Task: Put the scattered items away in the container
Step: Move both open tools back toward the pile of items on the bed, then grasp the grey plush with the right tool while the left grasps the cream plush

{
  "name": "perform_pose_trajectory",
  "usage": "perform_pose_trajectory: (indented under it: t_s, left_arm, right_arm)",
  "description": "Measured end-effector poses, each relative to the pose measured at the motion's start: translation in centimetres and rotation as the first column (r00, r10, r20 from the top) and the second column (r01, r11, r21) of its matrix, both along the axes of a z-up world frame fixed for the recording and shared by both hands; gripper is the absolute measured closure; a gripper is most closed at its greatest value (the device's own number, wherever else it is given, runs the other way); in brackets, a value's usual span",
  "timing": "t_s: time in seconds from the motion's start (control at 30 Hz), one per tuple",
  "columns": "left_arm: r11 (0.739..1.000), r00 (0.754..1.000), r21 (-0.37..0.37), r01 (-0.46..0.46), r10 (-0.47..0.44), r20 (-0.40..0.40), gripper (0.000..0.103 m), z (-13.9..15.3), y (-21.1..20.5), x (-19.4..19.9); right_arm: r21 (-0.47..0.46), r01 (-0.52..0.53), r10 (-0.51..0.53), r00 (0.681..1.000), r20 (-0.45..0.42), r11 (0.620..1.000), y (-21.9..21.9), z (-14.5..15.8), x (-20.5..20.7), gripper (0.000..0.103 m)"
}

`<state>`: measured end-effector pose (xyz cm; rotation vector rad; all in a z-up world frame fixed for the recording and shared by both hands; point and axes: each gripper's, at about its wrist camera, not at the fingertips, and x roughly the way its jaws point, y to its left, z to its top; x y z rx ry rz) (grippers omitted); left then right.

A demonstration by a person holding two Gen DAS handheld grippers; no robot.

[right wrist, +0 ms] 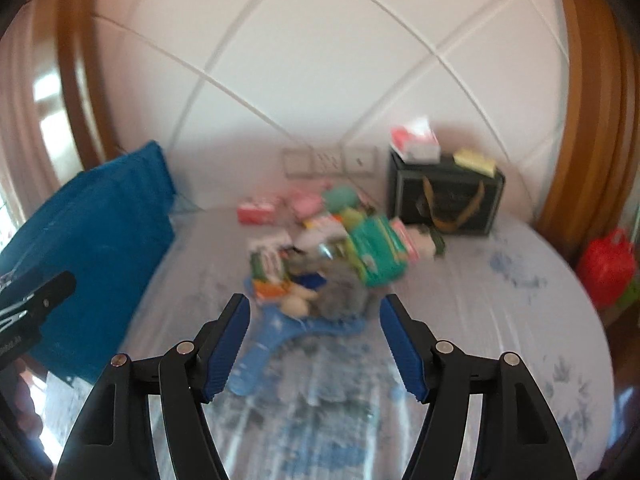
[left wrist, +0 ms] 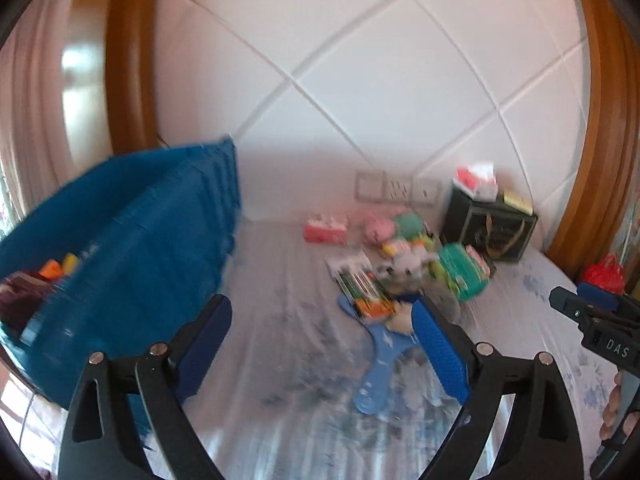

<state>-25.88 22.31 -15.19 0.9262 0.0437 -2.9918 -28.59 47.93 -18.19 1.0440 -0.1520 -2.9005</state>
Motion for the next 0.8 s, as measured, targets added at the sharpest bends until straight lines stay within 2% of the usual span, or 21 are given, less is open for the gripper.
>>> perform_pose_trajectory:
  t_s: [0.17, 0.3, 0.43, 0.53, 0.63, 0.7, 0.8]
  left_arm:
    - [0.999, 0.997, -0.028, 0.027, -0.025, 0.067, 0.011, -3.5, 2.8, -4.0]
    - [0.997, 0.992, -0.008, 0.075, -0.074, 0.107, 0.011, -6.8, 4.5, -7.7]
    - [0.989, 0.978, -0.010, 0.151, -0.147, 0.150, 0.011, -12.0, 7.1, -12.5]
    - [0.978, 0.960, 0.017, 0.208, -0.207, 0.190, 0.011, -16.6, 9.4, -16.0]
    - [0.969, 0.947, -0.008, 0.246, -0.239, 0.213, 0.020, -20.7, 11.8, -18.6]
    - [0.962, 0.937, -0.026, 0.271, -0.257, 0.236, 0.021, -22.9, 13.0, -20.1]
    - [0.966, 0.927, 0.000, 0.259, -0.249, 0.281, 0.031, -25.3, 13.3, -22.5]
  right_arm:
    - [-0.034, 0.052, -0.050, 0.997, 0.066, 0.998, 3.7, -3.6, -1.9, 0.035]
    - [-0.025, 0.080, -0.077, 0.990, 0.122, 0.996, 4.6, -6.4, -4.3, 0.036]
    - [-0.035, 0.093, -0.087, 0.986, 0.144, 0.995, 4.5, -10.2, -7.7, 0.039]
    - [-0.057, 0.110, -0.100, 0.982, 0.160, 0.992, 4.7, -13.3, -10.0, 0.042]
    - [-0.066, 0.117, -0.103, 0.978, 0.179, 0.991, 4.8, -16.5, -12.1, 0.042]
    - [-0.070, 0.120, -0.104, 0.976, 0.190, 0.990, 4.9, -17.9, -13.2, 0.042]
    - [-0.063, 0.115, -0.101, 0.975, 0.197, 0.991, 4.8, -19.3, -14.8, 0.042]
